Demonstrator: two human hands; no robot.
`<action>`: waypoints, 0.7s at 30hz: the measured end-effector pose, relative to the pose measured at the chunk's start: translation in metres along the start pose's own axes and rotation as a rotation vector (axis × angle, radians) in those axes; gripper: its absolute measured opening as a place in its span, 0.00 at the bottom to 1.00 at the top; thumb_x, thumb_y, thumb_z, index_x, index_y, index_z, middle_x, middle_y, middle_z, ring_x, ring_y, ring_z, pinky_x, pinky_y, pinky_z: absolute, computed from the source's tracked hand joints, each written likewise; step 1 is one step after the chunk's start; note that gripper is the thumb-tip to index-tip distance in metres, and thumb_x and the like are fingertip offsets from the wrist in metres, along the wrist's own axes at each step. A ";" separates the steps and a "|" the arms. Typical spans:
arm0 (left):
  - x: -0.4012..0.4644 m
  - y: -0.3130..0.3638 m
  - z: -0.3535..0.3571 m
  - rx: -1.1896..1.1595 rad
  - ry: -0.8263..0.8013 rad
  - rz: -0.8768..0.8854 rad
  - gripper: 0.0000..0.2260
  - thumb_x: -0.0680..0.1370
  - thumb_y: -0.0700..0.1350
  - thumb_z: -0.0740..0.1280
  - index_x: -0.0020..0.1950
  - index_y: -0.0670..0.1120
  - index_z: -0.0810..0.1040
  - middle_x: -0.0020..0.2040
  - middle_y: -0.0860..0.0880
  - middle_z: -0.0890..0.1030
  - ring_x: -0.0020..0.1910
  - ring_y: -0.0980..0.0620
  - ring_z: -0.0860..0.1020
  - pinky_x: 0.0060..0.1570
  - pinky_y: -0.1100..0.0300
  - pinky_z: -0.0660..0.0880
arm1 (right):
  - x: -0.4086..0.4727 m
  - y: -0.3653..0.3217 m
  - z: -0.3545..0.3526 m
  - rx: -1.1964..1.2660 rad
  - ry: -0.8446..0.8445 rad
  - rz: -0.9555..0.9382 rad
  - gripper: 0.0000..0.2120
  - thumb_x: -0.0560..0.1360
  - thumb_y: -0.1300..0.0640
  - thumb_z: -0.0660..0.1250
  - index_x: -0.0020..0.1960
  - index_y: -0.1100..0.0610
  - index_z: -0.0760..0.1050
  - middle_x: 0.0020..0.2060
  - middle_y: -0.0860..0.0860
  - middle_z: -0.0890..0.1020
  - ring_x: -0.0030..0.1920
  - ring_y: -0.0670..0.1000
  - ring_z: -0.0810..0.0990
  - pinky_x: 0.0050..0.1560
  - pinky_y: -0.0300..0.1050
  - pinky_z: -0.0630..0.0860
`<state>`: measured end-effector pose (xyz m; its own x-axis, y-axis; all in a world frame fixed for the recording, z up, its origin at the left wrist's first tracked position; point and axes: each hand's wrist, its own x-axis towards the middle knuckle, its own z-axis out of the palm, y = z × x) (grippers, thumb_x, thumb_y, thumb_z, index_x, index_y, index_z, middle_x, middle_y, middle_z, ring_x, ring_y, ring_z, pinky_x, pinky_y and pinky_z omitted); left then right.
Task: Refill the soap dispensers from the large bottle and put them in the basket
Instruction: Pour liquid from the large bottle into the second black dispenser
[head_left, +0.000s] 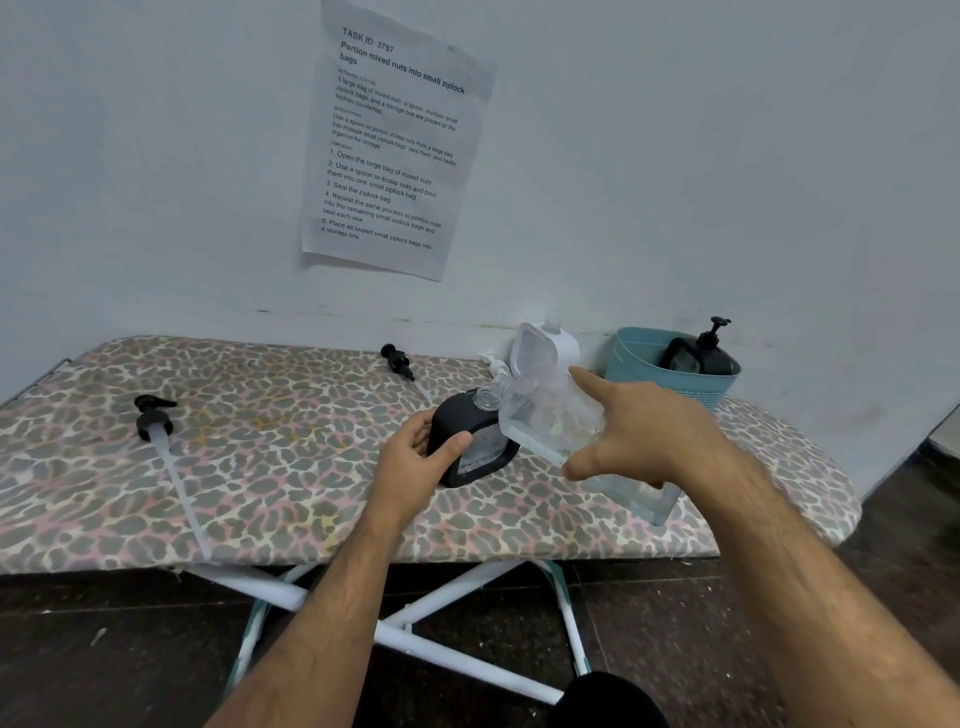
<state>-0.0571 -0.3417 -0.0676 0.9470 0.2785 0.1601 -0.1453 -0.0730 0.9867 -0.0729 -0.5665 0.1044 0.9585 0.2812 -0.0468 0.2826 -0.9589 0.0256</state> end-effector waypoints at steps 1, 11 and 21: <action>0.000 0.001 0.000 -0.001 0.000 -0.002 0.20 0.72 0.54 0.75 0.62 0.54 0.77 0.61 0.51 0.81 0.61 0.53 0.79 0.64 0.48 0.76 | 0.000 0.000 0.000 0.002 0.000 0.000 0.50 0.64 0.34 0.72 0.78 0.38 0.50 0.33 0.43 0.78 0.28 0.44 0.81 0.39 0.44 0.80; 0.000 0.000 0.000 0.003 0.002 -0.006 0.34 0.63 0.66 0.74 0.64 0.52 0.77 0.61 0.51 0.81 0.61 0.53 0.79 0.63 0.48 0.76 | -0.001 -0.002 -0.001 -0.006 -0.001 -0.002 0.50 0.64 0.34 0.72 0.79 0.38 0.50 0.33 0.42 0.74 0.31 0.44 0.80 0.42 0.47 0.81; 0.000 0.002 0.000 -0.001 0.002 -0.008 0.22 0.73 0.52 0.75 0.65 0.50 0.77 0.61 0.50 0.81 0.61 0.53 0.79 0.64 0.49 0.76 | 0.000 -0.002 -0.002 -0.002 -0.002 -0.002 0.51 0.64 0.34 0.72 0.79 0.38 0.49 0.31 0.43 0.75 0.30 0.43 0.79 0.42 0.46 0.81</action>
<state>-0.0572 -0.3421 -0.0660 0.9474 0.2812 0.1527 -0.1384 -0.0700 0.9879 -0.0738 -0.5648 0.1063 0.9578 0.2834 -0.0488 0.2849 -0.9582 0.0277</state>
